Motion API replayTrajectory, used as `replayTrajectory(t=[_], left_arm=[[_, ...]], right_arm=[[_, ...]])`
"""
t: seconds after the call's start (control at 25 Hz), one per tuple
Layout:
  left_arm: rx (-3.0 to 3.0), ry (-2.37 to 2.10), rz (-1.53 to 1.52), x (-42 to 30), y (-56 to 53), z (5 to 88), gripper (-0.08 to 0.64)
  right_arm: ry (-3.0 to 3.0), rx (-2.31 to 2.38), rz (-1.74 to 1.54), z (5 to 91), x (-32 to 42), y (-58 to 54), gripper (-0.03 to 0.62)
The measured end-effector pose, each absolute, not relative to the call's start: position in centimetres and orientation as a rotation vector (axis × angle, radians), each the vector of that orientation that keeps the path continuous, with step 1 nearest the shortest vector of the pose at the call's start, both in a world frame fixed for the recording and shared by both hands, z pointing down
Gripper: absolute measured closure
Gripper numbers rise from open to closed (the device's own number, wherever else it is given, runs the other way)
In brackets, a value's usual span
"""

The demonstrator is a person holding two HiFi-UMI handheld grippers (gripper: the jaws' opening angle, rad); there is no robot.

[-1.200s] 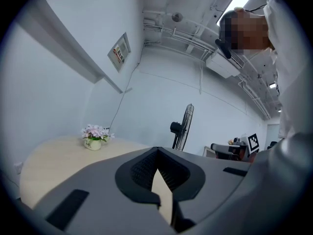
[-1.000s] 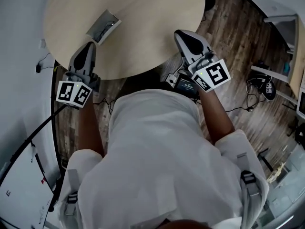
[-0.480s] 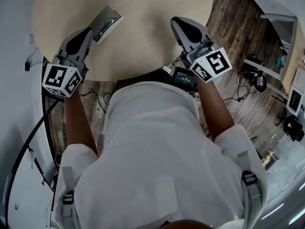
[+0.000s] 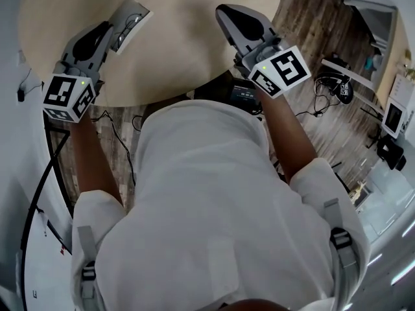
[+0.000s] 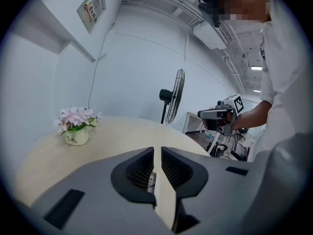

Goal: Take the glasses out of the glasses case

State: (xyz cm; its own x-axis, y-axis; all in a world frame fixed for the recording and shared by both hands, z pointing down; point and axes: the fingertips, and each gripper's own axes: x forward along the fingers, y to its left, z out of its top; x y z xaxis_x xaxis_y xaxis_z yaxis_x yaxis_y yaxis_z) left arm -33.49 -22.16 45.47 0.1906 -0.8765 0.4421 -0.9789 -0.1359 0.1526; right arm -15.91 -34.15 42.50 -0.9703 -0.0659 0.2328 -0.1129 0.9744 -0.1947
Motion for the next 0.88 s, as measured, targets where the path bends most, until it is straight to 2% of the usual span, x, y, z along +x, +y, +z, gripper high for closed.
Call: replayTrajectory(t=[0.08, 0.16, 0.52, 0.72, 0.88], left_arm=[[2.057, -1.712, 0.378, -33.3, -22.4, 46.2, 0.489], [2.041, -1.669, 0.436, -33.0, -22.8, 47.5, 0.448], [1.924, -1.376, 0.795, -32.6, -22.7, 54.9, 0.399], [1.835, -1.272, 1.03, -32.8, -22.7, 59.2, 0.405], [1.758, -1.221, 1.091, -33.5, -22.3, 61.2, 0.418]], right_arm=[[-2.887, 0.119, 0.329, 43.2, -16.0, -34.5, 0.566], [-2.874, 0.111, 0.356, 44.1, -16.1, -35.0, 0.566], [-2.833, 0.135, 0.499, 48.4, -17.3, -38.4, 0.566], [-2.812, 0.132, 0.536, 50.4, -18.3, -39.8, 0.566], [-2.797, 0.145, 0.551, 51.4, -18.3, -40.4, 0.566]])
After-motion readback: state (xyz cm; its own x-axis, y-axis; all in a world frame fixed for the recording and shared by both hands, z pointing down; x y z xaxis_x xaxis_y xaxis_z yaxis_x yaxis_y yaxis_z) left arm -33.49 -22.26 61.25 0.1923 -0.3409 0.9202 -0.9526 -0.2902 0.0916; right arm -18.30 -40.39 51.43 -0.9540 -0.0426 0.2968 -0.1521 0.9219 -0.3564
